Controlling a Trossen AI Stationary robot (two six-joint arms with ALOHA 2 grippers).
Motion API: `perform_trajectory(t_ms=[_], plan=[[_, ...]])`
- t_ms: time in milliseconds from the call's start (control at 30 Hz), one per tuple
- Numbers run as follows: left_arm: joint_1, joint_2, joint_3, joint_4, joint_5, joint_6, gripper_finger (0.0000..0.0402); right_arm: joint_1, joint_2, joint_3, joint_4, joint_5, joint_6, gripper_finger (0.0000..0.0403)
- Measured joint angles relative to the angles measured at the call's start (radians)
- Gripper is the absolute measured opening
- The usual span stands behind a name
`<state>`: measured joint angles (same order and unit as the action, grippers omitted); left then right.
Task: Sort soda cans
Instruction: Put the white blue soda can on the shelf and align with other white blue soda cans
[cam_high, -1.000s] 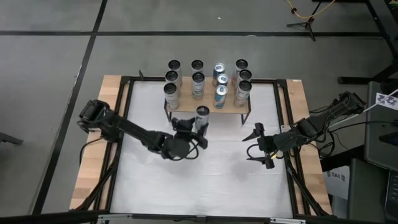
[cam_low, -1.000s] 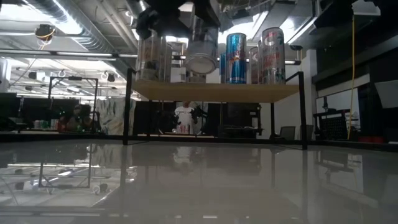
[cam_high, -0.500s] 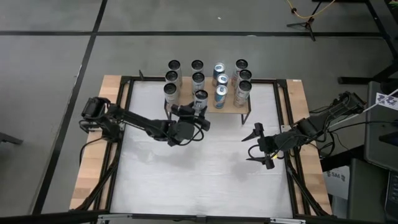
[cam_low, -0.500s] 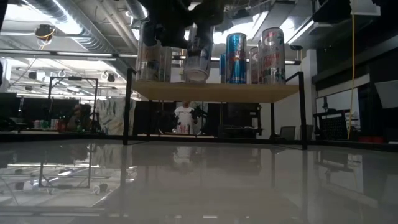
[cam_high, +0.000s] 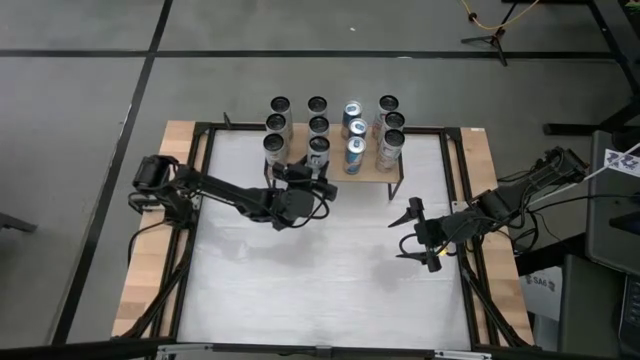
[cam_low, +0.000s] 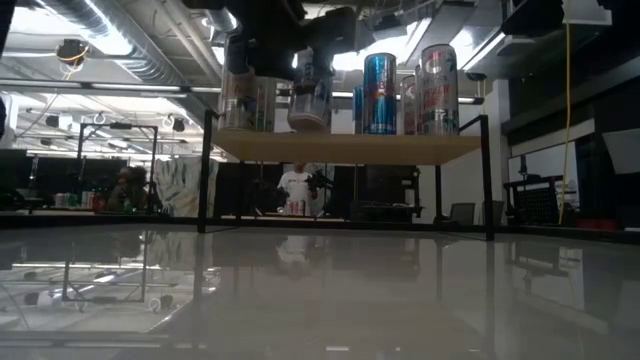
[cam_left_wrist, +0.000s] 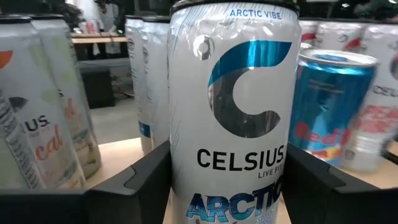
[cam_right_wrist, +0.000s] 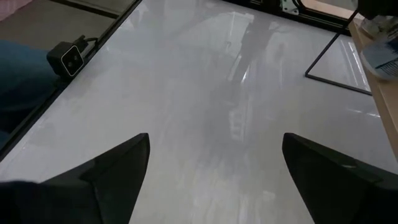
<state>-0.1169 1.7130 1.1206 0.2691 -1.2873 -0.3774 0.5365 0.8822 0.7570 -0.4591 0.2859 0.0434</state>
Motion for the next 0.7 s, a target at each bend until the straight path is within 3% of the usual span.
perform_trajectory(t_ms=[367, 700], plan=[[0.019, 0.084, 0.002, 0.223, -0.022, 0.187, 0.0228, 0.000, 0.000, 0.000, -0.006, 0.001, -0.002, 0.0363], [0.040, 0.093, 0.002, 0.244, -0.054, 0.230, 0.0229, 0.000, 0.000, 0.000, -0.009, 0.000, -0.018, 0.0363]])
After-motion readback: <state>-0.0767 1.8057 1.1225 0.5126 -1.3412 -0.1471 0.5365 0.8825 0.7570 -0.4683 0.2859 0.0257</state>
